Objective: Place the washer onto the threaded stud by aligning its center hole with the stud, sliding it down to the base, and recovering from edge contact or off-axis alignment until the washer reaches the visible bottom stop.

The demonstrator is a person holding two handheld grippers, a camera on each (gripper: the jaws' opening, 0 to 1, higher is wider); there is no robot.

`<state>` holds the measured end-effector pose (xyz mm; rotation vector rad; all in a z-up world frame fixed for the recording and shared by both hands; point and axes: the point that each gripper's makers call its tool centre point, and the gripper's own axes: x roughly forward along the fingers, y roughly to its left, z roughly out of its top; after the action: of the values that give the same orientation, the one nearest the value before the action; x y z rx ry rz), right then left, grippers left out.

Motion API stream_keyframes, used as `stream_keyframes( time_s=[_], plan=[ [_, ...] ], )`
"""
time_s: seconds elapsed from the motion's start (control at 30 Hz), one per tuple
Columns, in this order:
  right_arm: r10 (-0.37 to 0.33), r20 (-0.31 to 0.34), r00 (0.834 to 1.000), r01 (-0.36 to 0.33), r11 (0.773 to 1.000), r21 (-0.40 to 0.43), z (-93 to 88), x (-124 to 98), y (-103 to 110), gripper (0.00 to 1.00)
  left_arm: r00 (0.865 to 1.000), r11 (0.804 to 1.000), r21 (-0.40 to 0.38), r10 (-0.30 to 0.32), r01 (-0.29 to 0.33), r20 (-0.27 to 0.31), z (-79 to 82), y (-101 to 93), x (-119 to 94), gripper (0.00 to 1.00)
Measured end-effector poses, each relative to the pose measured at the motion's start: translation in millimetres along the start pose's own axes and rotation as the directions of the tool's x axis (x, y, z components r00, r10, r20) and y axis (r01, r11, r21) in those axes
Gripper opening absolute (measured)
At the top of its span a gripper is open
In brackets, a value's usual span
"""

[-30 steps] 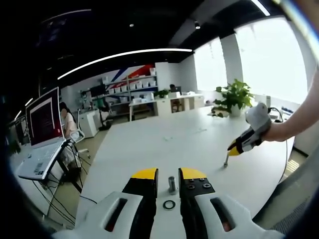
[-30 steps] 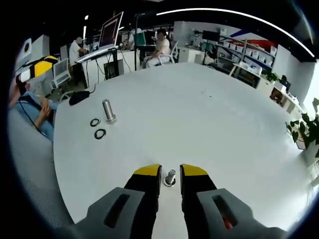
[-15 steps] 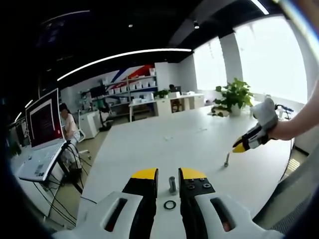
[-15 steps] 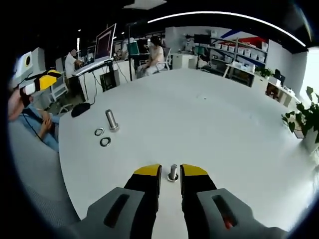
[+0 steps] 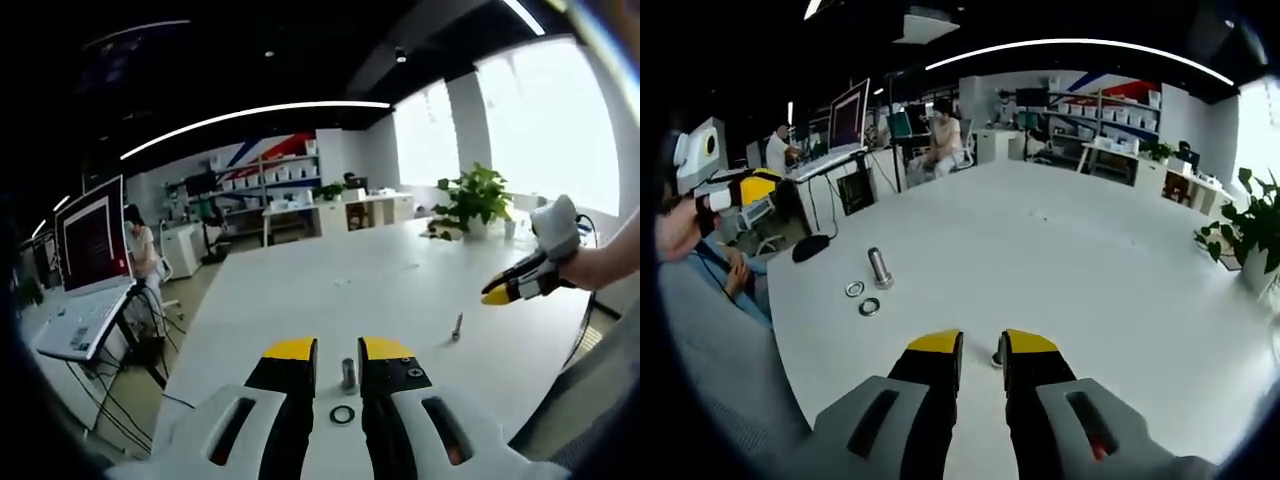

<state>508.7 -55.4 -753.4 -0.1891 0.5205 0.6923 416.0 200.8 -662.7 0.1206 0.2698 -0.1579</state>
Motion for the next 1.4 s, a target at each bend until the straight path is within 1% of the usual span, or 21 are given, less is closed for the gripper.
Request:
stream_keyframes(
  time_s=[0.23,0.33,0.4,0.47,0.5,0.6,0.77,0.87,1.03,1.13,1.17,1.23,1.27,1.33,1.4],
  plan=[
    [-0.033,0.038,0.999,0.033,0.999,0.015,6.2,-15,1,0.18,1.000,1.000,-0.007,-0.026,0.026,0.006,0.9,-4.5,2,0.14],
    [-0.049,0.052,0.997,0.048,0.999,0.016,9.4,-24,2,0.19,0.999,0.999,-0.005,-0.050,0.050,0.000,-0.2,-10.4,3,0.14],
    [-0.069,0.084,0.994,0.068,0.998,0.015,15.4,-31,2,0.20,0.998,0.998,-0.001,-0.063,0.063,0.003,0.8,-14.2,3,0.14],
    [-0.097,0.096,0.991,0.096,0.995,0.023,17.6,-37,0,0.22,0.997,0.997,-0.006,-0.072,0.072,0.006,0.7,-15.7,3,0.14],
    [-0.109,0.113,0.988,0.107,0.994,0.021,20.0,-41,-1,0.23,0.997,0.997,-0.011,-0.073,0.073,0.002,-0.5,-15.3,3,0.14],
    [-0.114,0.117,0.987,0.112,0.993,0.025,20.9,-47,2,0.23,0.998,0.997,-0.038,-0.069,0.069,0.007,0.7,-11.9,3,0.14],
    [-0.113,0.129,0.985,0.112,0.994,0.016,23.5,-56,7,0.23,0.997,0.996,-0.046,-0.078,0.078,0.002,-0.9,-14.6,4,0.14],
    [-0.113,0.147,0.983,0.108,0.993,0.037,23.1,-64,9,0.23,0.996,0.995,-0.043,-0.085,0.085,-0.006,-2.4,-16.6,4,0.14],
    [-0.114,0.186,0.976,0.105,0.993,0.053,23.9,-72,12,0.23,0.997,0.996,-0.050,-0.070,0.070,-0.012,-3.8,-13.4,3,0.14],
    [-0.119,0.193,0.974,0.108,0.992,0.063,24.7,-73,10,0.23,0.998,0.997,-0.048,-0.061,0.060,-0.020,-5.6,-11.2,2,0.14],
    [-0.124,0.209,0.970,0.111,0.991,0.075,27.2,-74,8,0.23,0.998,0.997,-0.046,-0.056,0.055,-0.025,-6.7,-10.4,2,0.14],
    [-0.126,0.210,0.970,0.112,0.991,0.078,28.0,-74,7,0.23,0.998,0.998,-0.044,-0.050,0.049,-0.026,-7.1,-9.2,1,0.14],
    [-0.132,0.214,0.968,0.117,0.990,0.080,28.8,-74,6,0.23,0.998,0.998,-0.051,-0.050,0.048,-0.029,-7.0,-8.6,1,0.14],
    [-0.141,0.227,0.964,0.119,0.987,0.111,31.2,-76,3,0.23,0.998,0.998,-0.051,-0.049,0.048,-0.025,-5.7,-8.5,1,0.14],
    [-0.148,0.233,0.961,0.124,0.986,0.113,33.2,-78,4,0.23,0.998,0.998,-0.051,-0.050,0.049,-0.026,-5.7,-7.9,1,0.14]
  ],
)
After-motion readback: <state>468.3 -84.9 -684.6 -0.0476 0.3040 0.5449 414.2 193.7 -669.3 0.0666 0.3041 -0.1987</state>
